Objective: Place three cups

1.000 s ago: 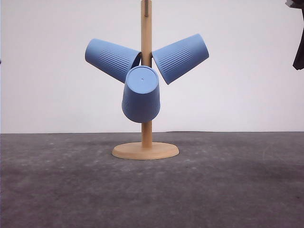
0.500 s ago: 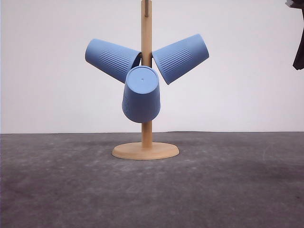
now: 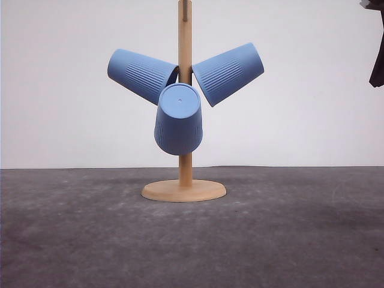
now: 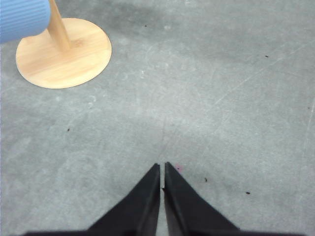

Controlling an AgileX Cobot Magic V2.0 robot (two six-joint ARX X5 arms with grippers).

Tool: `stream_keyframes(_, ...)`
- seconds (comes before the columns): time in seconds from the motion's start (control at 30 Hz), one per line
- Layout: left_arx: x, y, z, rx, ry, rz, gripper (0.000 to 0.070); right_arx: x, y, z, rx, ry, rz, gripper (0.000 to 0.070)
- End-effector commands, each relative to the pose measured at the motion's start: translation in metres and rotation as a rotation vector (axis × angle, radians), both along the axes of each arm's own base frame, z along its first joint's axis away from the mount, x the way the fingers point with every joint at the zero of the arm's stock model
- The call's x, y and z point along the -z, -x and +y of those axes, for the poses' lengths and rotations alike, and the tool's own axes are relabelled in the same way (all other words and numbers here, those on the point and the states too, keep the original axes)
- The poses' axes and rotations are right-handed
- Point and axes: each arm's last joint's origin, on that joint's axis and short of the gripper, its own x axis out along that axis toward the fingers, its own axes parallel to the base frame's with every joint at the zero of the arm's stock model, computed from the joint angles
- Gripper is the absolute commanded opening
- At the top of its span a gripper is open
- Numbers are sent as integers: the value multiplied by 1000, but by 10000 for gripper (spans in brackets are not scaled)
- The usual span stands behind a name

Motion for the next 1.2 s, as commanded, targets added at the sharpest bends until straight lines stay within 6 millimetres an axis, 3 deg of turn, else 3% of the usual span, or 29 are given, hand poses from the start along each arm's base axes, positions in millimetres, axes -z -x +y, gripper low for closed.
stream_keyframes(0.0, 5, -1, 0, -1, -6, 6, 0, -5, -1, 1, -8, -3, -21, 7)
stream_keyframes(0.27, 5, -1, 0, -1, -6, 6, 0, -5, -1, 1, -9, 1, -22, 7)
stream_keyframes(0.4, 5, -1, 0, -1, -6, 6, 0, 0, 1, -4, 12, 96, -51, 7)
stream_keyframes(0.67, 5, -1, 0, -1, -6, 6, 0, 74, 32, -40, 224, -19, -301, 7)
stream_keyframes(0.8, 5, -1, 0, -1, -6, 6, 0, 102, 45, -50, 269, -49, -391, 7)
stream_keyframes(0.97, 5, -1, 0, -1, -6, 6, 0, 118, 51, -56, 302, -68, -440, 7)
stream_keyframes(1.17, 5, -1, 0, -1, -6, 6, 0, 119, 54, -58, 331, -67, -447, 7)
